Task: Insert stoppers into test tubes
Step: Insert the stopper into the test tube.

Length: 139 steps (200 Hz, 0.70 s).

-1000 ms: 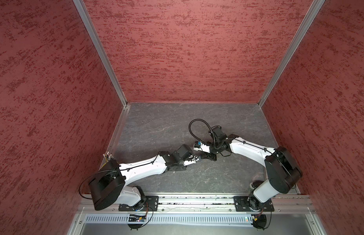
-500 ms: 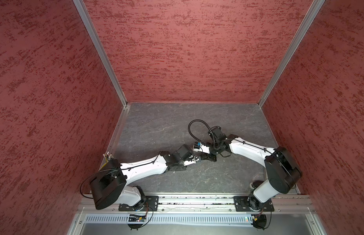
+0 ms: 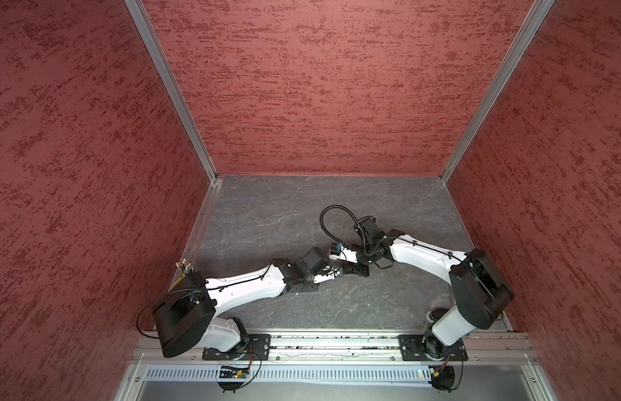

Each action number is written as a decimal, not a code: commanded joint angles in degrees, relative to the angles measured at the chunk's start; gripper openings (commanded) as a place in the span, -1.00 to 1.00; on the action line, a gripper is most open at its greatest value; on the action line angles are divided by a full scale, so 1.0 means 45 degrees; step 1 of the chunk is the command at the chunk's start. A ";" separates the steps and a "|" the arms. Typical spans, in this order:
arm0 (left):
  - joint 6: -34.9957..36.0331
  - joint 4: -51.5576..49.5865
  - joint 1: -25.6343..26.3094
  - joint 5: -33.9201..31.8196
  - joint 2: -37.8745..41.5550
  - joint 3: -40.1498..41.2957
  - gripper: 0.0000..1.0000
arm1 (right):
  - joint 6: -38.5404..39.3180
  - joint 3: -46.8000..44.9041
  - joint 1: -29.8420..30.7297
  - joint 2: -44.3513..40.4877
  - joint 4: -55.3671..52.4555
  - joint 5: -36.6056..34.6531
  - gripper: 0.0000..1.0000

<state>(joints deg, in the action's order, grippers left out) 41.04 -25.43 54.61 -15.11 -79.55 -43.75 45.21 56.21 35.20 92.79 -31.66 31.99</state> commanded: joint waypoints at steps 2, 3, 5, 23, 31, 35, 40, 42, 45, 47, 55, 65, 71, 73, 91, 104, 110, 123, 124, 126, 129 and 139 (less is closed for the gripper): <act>0.0139 0.0256 0.0060 0.0039 -0.0095 -0.0025 -0.63 | 0.0103 0.0325 0.0087 0.0010 -0.0225 0.0199 -0.57; 0.0149 0.0248 0.0056 0.0039 -0.0086 -0.0025 -0.63 | 0.0106 0.0324 0.0087 0.0007 -0.0228 0.0198 -0.57; 0.0166 0.0258 0.0068 0.0048 -0.0093 -0.0025 -0.63 | 0.0123 0.0337 0.0088 0.0015 -0.0239 0.0197 -0.57; 0.0156 0.0241 0.0054 0.0039 -0.0131 0.0010 -0.63 | 0.0129 0.0327 0.0087 -0.0035 -0.0215 0.0196 -0.57; 0.0168 0.0247 0.0052 0.0038 -0.0145 -0.0005 -0.63 | 0.0157 0.0355 0.0087 -0.0020 -0.0243 0.0191 -0.58; 0.0180 0.0251 0.0068 0.0038 -0.0144 -0.0005 -0.63 | 0.0149 0.0361 0.0087 -0.0024 -0.0258 0.0178 -0.57; 0.0162 0.0230 0.0057 0.0038 -0.0154 -0.0008 -0.63 | 0.0159 0.0362 0.0078 -0.0033 -0.0248 0.0112 -0.57; 0.0164 0.0233 0.0058 0.0038 -0.0145 0.0004 -0.63 | 0.0166 0.0362 0.0080 -0.0029 -0.0244 0.0092 -0.57; 0.0159 0.0228 0.0063 0.0033 -0.0149 0.0018 -0.63 | 0.0168 0.0362 0.0087 -0.0027 -0.0247 0.0083 -0.57; 0.0158 0.0233 0.0060 0.0027 -0.0138 0.0020 -0.63 | 0.0178 0.0362 0.0088 -0.0023 -0.0264 0.0080 -0.57; 0.0165 0.0224 0.0069 0.0019 -0.0150 0.0030 -0.63 | 0.0187 0.0362 0.0078 -0.0030 -0.0252 0.0056 -0.57; 0.0158 0.0208 0.0068 0.0003 -0.0155 0.0031 -0.63 | 0.0187 0.0347 0.0085 -0.0052 -0.0240 0.0032 -0.57; 0.0158 0.0203 0.0056 0.0021 -0.0126 0.0034 -0.63 | 0.0187 0.0342 0.0087 -0.0052 -0.0247 0.0039 -0.57; 0.0158 0.0202 0.0063 0.0019 -0.0118 0.0034 -0.63 | 0.0187 0.0342 0.0087 -0.0054 -0.0239 0.0040 -0.57; 0.0154 0.0194 0.0052 0.0033 -0.0114 0.0017 -0.63 | 0.0203 0.0342 0.0075 -0.0062 -0.0249 -0.0067 -0.57; 0.0175 0.0168 0.0053 0.0038 -0.0100 0.0031 -0.63 | 0.0187 0.0361 0.0084 -0.0072 -0.0228 -0.0091 -0.57; 0.0177 0.0168 0.0081 0.0055 -0.0100 0.0033 -0.63 | 0.0187 0.0371 0.0069 -0.0076 -0.0249 -0.0097 -0.57; 0.0176 0.0173 0.0091 0.0055 -0.0110 0.0047 -0.63 | 0.0194 0.0382 0.0068 -0.0087 -0.0248 -0.0087 -0.57; 0.0177 0.0168 0.0101 0.0057 -0.0103 0.0050 -0.63 | 0.0191 0.0382 0.0068 -0.0081 -0.0249 -0.0092 -0.57; 0.0187 0.0164 0.0103 0.0058 -0.0098 0.0053 -0.63 | 0.0188 0.0386 0.0068 -0.0061 -0.0249 -0.0086 -0.57; 0.0196 0.0168 0.0119 0.0058 -0.0111 0.0046 -0.63 | 0.0188 0.0382 0.0068 -0.0067 -0.0237 -0.0081 -0.57; 0.0192 0.0169 0.0125 0.0058 -0.0103 0.0054 -0.63 | 0.0177 0.0419 0.0068 -0.0058 -0.0241 -0.0070 -0.57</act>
<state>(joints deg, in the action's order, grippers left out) 41.04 -25.43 54.72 -15.11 -79.57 -43.75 45.41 56.21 35.20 92.79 -31.81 31.70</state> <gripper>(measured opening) 0.186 0.214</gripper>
